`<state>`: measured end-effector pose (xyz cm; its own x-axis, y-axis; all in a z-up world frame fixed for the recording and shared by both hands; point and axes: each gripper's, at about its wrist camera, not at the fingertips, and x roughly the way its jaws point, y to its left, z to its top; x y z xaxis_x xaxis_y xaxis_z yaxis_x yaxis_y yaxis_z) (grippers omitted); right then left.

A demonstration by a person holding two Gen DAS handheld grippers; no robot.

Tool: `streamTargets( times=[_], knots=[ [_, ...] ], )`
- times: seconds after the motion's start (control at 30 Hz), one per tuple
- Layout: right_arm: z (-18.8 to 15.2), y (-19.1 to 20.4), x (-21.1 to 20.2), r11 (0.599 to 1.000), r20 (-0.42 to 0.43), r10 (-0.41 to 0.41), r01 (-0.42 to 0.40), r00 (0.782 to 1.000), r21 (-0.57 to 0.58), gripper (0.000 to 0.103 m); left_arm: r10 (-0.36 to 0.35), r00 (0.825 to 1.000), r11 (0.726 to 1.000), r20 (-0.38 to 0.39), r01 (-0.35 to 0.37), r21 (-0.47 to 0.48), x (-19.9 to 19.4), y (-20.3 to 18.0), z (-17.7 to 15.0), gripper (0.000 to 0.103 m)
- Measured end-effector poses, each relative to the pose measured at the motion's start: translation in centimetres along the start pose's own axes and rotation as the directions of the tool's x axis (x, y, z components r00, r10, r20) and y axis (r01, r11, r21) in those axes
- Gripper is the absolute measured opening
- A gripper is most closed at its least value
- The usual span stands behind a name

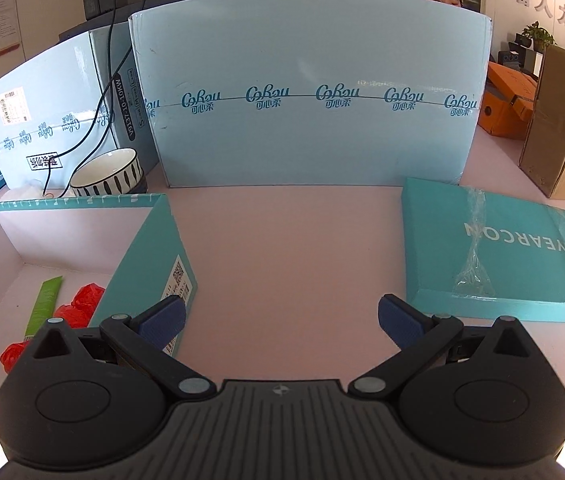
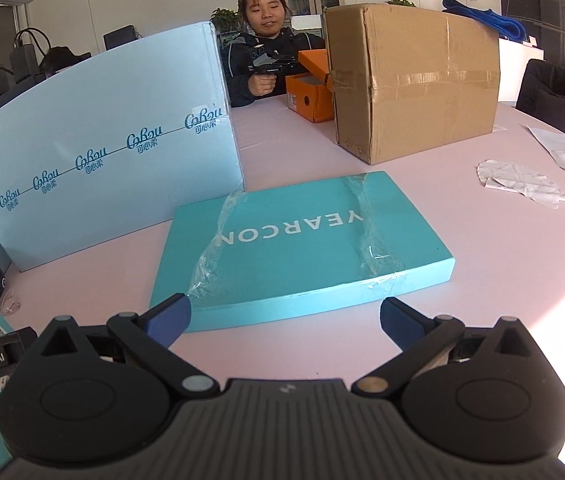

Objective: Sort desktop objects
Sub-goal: 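Withdraw both grippers up and away from the white box, then move both grippers over the teal YEARCON package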

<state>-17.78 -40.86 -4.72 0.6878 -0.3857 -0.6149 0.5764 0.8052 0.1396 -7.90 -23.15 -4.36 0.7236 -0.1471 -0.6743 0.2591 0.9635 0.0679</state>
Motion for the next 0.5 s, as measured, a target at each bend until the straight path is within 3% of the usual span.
streamTargets(
  times=[0.5],
  knots=[
    [0.2,-3.0,2.7,0.998,0.002,-0.07,0.07,0.998,-0.005,0.103,-0.019,0.998,0.999,-0.064,0.022,0.048,1.7,-2.3,0.3,0.103]
  ],
)
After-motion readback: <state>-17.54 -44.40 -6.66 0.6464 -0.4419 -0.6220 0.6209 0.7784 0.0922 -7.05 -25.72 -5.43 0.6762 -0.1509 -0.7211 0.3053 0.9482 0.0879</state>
